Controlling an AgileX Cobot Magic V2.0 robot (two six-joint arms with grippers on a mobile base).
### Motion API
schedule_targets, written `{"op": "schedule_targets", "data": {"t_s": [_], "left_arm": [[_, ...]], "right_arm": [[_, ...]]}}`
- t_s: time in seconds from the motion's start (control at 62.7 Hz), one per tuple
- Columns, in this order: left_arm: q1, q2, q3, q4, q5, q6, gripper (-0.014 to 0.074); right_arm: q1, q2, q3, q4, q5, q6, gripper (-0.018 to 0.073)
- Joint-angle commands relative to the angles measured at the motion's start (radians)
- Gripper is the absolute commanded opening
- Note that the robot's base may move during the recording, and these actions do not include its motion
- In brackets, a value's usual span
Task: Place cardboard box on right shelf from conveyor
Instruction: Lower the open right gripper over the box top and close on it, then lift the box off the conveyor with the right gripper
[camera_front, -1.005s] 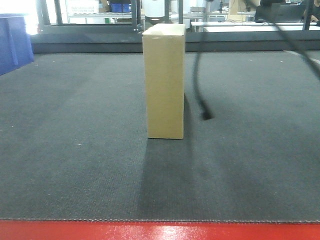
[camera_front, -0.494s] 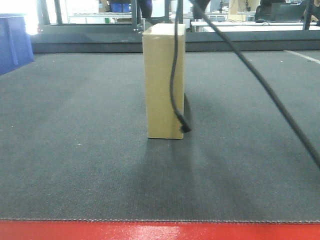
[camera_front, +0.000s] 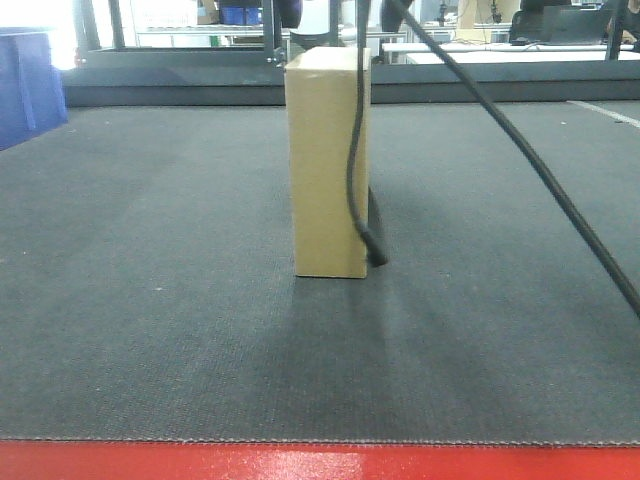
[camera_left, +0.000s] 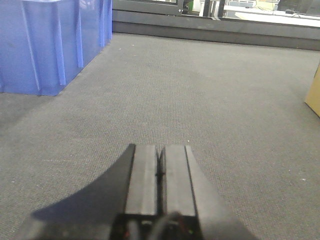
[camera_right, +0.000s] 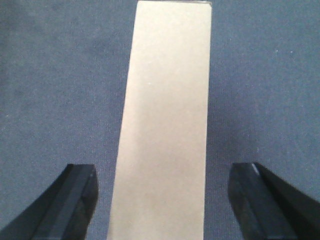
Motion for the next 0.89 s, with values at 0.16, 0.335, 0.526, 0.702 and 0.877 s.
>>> {"op": "schedule_targets", "data": {"t_s": [0.16,0.335,0.526,0.702,0.877], "left_arm": [[-0.007,-0.013,-0.003,-0.005,-0.088,-0.005,-0.0119],[-0.007,-0.013,-0.003,-0.005,-0.088,-0.005,-0.0119],[-0.007,-0.013,-0.003,-0.005,-0.088,-0.005,-0.0119],[-0.007,-0.013,-0.003,-0.005,-0.088,-0.005,-0.0119],[-0.007,-0.013,-0.003,-0.005,-0.088,-0.005,-0.0119]], "right_arm": [[-0.009,-0.012,-0.033,-0.048,-0.067,0.003,0.0630],[-0.009,0.022,-0.033,-0.047,-0.069,0.003,0.0630],[-0.020,0.050,-0.033,-0.032,-0.064,0.002,0.0629],[-0.025,0.073,-0.033,-0.009,-0.051,-0.008,0.0522],[-0.037,0.075,-0.033,0.035,-0.050,-0.041,0.0267]]}}
